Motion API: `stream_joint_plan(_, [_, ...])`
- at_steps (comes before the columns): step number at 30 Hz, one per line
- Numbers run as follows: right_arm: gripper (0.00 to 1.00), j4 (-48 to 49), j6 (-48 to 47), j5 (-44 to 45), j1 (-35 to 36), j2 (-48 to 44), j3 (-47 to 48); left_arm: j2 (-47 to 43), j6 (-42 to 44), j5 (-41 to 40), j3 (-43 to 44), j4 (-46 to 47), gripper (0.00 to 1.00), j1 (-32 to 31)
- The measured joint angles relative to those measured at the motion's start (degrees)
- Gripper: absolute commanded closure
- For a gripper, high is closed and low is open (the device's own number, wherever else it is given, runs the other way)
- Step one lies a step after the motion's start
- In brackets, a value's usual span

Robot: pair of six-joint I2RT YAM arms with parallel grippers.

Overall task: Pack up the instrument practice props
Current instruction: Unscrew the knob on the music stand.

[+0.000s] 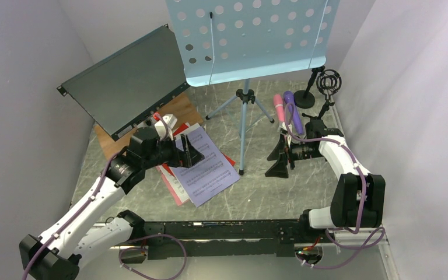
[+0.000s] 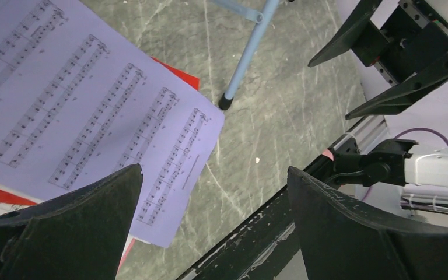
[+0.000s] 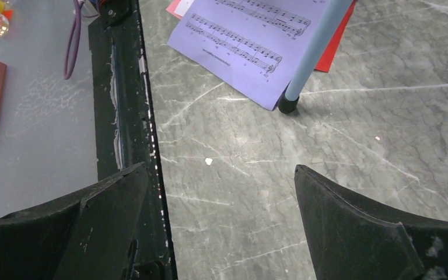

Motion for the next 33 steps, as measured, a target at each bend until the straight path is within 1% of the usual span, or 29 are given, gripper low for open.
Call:
stream_joint_plan(6, [0.0, 1.3, 1.9, 1.3, -0.7, -0.1, 0.0, 2.3, -1.9, 3.0, -1.1, 4.8, 0.01, 0.0])
stream_joint_plan(9, [0.0, 3.0, 4.0, 2.7, -1.2, -0.3, 0.0, 3.8, -2.9, 5.5, -2.1, 8.7, 0.01, -0.1])
stream_joint_plan(12, [0.0, 5.1, 6.4, 4.3, -1.8, -1.0, 0.0, 5.7, -3.2, 6.1, -2.3, 11.0, 0.0, -1.3])
stream_joint_plan(16, [0.0, 8.6, 9.4, 6.3, -2.2, -3.0, 0.0, 8.8, -1.4, 3.8, -2.2, 13.2, 0.0, -6.7])
stream_joint_plan(20, [0.0, 13.2, 12.4, 7.0, -2.3, -5.4, 0.0, 12.8, 2.4, -0.9, -1.6, 15.9, 0.01, -12.8])
stream_joint_plan(24, [0.0, 19.1, 17.6, 5.2, -2.3, -7.1, 0.0, 16.3, 5.8, -4.9, -1.6, 21.8, 0.01, -15.8])
stream_joint_plan(26, [0.0, 23.5, 23.0, 4.0, -2.3, -7.2, 0.2, 18.2, 6.9, -6.8, -1.6, 25.6, 0.01, -16.4])
stream_joint_plan(28, [0.0, 30.8, 32.2, 3.5, -2.3, -7.0, 0.2, 20.1, 7.3, -8.4, -1.6, 28.4, 0.01, -16.7])
stream_joint_plan(31, [0.0, 45.4, 50.0, 5.1, -2.3, -6.7, -0.6, 23.0, 7.2, -10.3, -1.5, 31.2, 0.0, -16.8])
stream_joint_plan(33, [0.01, 57.2, 64.7, 8.5, -2.2, -6.6, -2.2, 24.8, 6.7, -11.1, -1.1, 31.6, 0.01, -16.8])
